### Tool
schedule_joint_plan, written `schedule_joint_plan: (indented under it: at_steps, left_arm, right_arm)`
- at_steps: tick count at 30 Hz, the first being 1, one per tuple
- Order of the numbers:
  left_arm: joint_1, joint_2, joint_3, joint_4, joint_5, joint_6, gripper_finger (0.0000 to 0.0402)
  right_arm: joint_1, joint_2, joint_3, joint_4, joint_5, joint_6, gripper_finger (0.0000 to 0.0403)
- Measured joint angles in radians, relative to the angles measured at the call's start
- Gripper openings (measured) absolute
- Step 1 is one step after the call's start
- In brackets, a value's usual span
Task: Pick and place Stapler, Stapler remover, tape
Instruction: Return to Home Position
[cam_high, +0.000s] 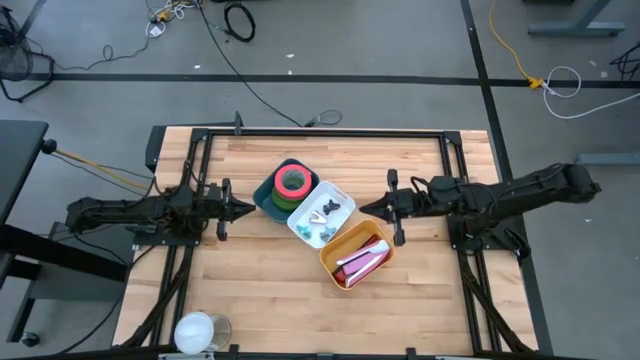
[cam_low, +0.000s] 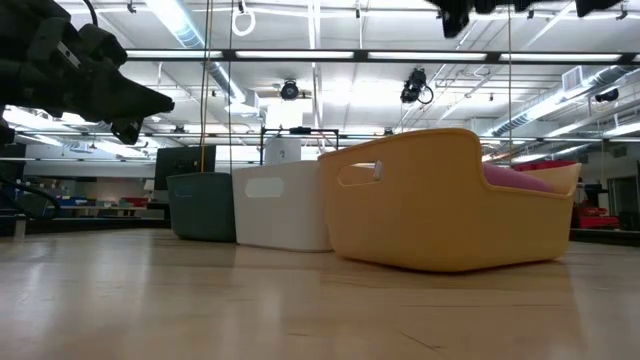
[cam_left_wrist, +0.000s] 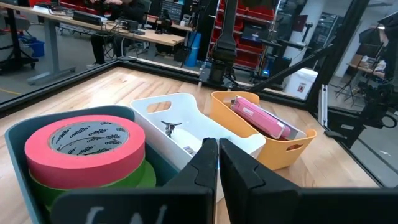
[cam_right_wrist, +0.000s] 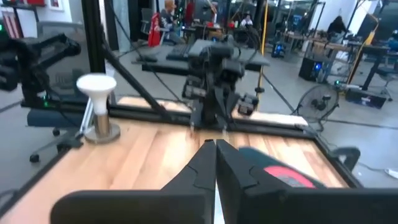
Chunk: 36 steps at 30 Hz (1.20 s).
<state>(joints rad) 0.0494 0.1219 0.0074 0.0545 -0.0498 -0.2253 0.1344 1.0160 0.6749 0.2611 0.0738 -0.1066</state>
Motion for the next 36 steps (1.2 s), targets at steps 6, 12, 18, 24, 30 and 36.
schedule_joint_plan:
  at_steps: [6, 12, 18, 24, 30, 36]
  left_arm:
    - [0.000, 0.001, 0.000, 0.000, 0.000, 0.000, 0.0021]
    - [0.000, 0.002, 0.000, 0.000, 0.000, 0.000, 0.0021]
    - [0.000, 0.002, 0.000, -0.001, 0.000, 0.000, 0.0021]
    - [0.000, 0.002, 0.000, 0.000, 0.000, 0.000, 0.0021]
    - [0.000, 0.002, 0.000, -0.001, 0.000, 0.000, 0.0021]
    - [0.000, 0.002, 0.000, -0.001, 0.000, 0.000, 0.0021]
  right_arm:
    - [-0.038, -0.075, -0.164, 0.084, -0.065, -0.008, 0.0013]
    - [-0.039, -0.165, -0.322, 0.201, -0.067, -0.007, 0.0013]
    - [-0.039, -0.276, -0.422, 0.215, -0.066, -0.007, 0.0013]
    - [-0.040, -0.378, -0.498, 0.216, -0.064, -0.024, 0.0013]
    - [-0.040, -0.458, -0.569, 0.214, -0.064, -0.037, 0.0013]
    - [-0.040, -0.530, -0.616, 0.214, -0.043, -0.035, 0.0013]
